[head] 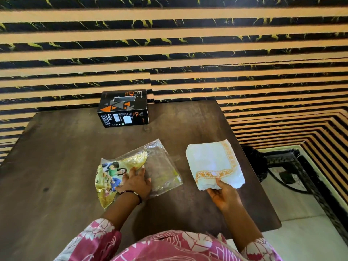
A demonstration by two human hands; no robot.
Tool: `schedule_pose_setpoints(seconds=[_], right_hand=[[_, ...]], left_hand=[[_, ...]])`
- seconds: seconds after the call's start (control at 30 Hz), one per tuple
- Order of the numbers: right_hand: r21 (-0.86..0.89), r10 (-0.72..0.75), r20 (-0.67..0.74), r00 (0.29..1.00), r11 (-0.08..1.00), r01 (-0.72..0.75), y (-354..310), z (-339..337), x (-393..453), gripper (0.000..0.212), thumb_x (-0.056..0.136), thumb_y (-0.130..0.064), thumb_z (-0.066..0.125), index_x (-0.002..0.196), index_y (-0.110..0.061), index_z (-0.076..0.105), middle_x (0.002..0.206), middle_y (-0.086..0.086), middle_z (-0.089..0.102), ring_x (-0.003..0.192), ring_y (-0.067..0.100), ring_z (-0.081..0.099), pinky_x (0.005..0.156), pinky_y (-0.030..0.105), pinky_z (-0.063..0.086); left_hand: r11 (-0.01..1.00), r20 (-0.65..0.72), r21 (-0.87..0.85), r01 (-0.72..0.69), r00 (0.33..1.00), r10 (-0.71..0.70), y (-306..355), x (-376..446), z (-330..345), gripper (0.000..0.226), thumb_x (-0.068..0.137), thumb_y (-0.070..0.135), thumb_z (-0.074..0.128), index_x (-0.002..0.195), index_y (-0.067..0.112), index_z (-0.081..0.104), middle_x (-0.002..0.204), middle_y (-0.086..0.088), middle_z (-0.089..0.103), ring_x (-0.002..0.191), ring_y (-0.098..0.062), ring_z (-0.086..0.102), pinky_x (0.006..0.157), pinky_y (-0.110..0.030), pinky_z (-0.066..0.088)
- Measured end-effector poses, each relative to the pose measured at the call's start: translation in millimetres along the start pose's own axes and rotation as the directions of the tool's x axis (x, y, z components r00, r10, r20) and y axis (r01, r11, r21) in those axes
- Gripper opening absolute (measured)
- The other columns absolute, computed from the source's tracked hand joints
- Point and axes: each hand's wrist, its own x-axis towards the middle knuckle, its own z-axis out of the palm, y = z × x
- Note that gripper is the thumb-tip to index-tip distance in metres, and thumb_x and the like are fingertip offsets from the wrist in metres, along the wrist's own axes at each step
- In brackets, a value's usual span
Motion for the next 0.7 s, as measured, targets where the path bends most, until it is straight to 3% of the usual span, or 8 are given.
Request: schedule_pose_setpoints(seconds=[0.07,0.13,0.27,0.3,0.37,0.47,0.6,0.7], right_hand=[[-0.063,0.028,-0.037,0.999,0.998,-0.030,6,-2,-11,0.033,0.091,-0.004,0.052,0.123,-0.009,0.053,0.113,0.014,0.063,0.105,0.030,0.061,0.095,0.045,0.047],[-0.169,0.047,-0.079,0.996,0.984,-0.059,18,1,-27,0.020,0.089,0.002,0.053,0.108,0.001,0.058,0.093,0.017,0.065,0.085,0.027,0.063,0.083,0.039,0.053],[-0.489,-0.080,0.038,0.996,0.868,0.088,55,24,-52,0.018,0.082,0.012,0.057,0.091,-0.003,0.055,0.072,0.015,0.061,0.059,0.024,0.055,0.046,0.025,0.049],[-0.596,-0.145,0.114,0.983,0.781,0.185,65,32,-54,0.021,0.082,0.009,0.058,0.087,-0.011,0.057,0.070,0.011,0.061,0.060,0.023,0.055,0.047,0.026,0.048],[-0.790,-0.200,0.355,0.913,0.457,0.408,79,50,-57,0.019,0.084,-0.010,0.061,0.079,-0.029,0.061,0.072,-0.001,0.065,0.067,0.017,0.059,0.062,0.031,0.048],[-0.810,-0.065,0.575,0.816,0.091,0.579,99,79,-68,0.013,0.089,-0.029,0.054,0.098,-0.032,0.063,0.097,-0.004,0.070,0.088,0.013,0.065,0.077,0.024,0.046],[-0.812,0.070,0.571,0.818,-0.099,0.575,129,112,-67,0.037,0.091,-0.035,0.049,0.126,-0.023,0.050,0.126,0.006,0.059,0.117,0.025,0.053,0.094,0.028,0.040],[-0.748,0.143,0.595,0.791,-0.263,0.609,156,134,-58,0.052,0.091,-0.038,0.048,0.138,-0.020,0.037,0.150,0.005,0.032,0.140,0.023,0.026,0.112,0.031,0.021]], left_hand=[[0.998,-0.046,0.040,0.041,0.998,-0.039,4,-7,-1,0.056,0.089,0.048,0.035,0.138,0.022,0.029,0.148,-0.010,0.028,0.133,-0.037,0.030,0.107,-0.060,0.025],[0.993,-0.160,0.066,0.101,0.983,-0.089,9,-20,-8,0.051,0.088,0.046,0.038,0.131,0.018,0.040,0.141,-0.008,0.037,0.128,-0.034,0.035,0.104,-0.059,0.026],[0.990,-0.392,0.083,-0.118,0.909,0.141,-4,-29,-13,0.050,0.087,0.043,0.038,0.129,0.018,0.044,0.145,-0.007,0.037,0.131,-0.031,0.034,0.105,-0.055,0.024],[0.985,-0.402,0.074,-0.155,0.899,0.172,-11,-30,-13,0.053,0.084,0.045,0.035,0.130,0.020,0.045,0.146,-0.007,0.037,0.134,-0.030,0.032,0.108,-0.057,0.020],[0.985,-0.362,0.058,-0.165,0.916,0.175,-28,-30,-10,0.060,0.079,0.048,0.030,0.132,0.024,0.042,0.150,-0.005,0.032,0.141,-0.027,0.022,0.113,-0.057,0.007],[0.987,-0.290,0.076,-0.139,0.944,0.155,-54,-34,-10,0.071,0.077,0.053,0.022,0.140,0.022,0.031,0.155,-0.007,0.021,0.144,-0.027,0.009,0.115,-0.053,-0.001],[0.999,-0.280,0.010,-0.050,0.959,0.051,-91,-48,-16,0.075,0.080,0.061,0.016,0.144,0.024,0.022,0.155,-0.003,0.019,0.143,-0.029,0.012,0.114,-0.056,0.004],[0.997,-0.243,-0.010,0.081,0.967,-0.081,-132,-61,-25,0.059,0.091,0.052,0.031,0.143,0.025,0.024,0.155,-0.002,0.019,0.143,-0.027,0.014,0.113,-0.060,0.006]])
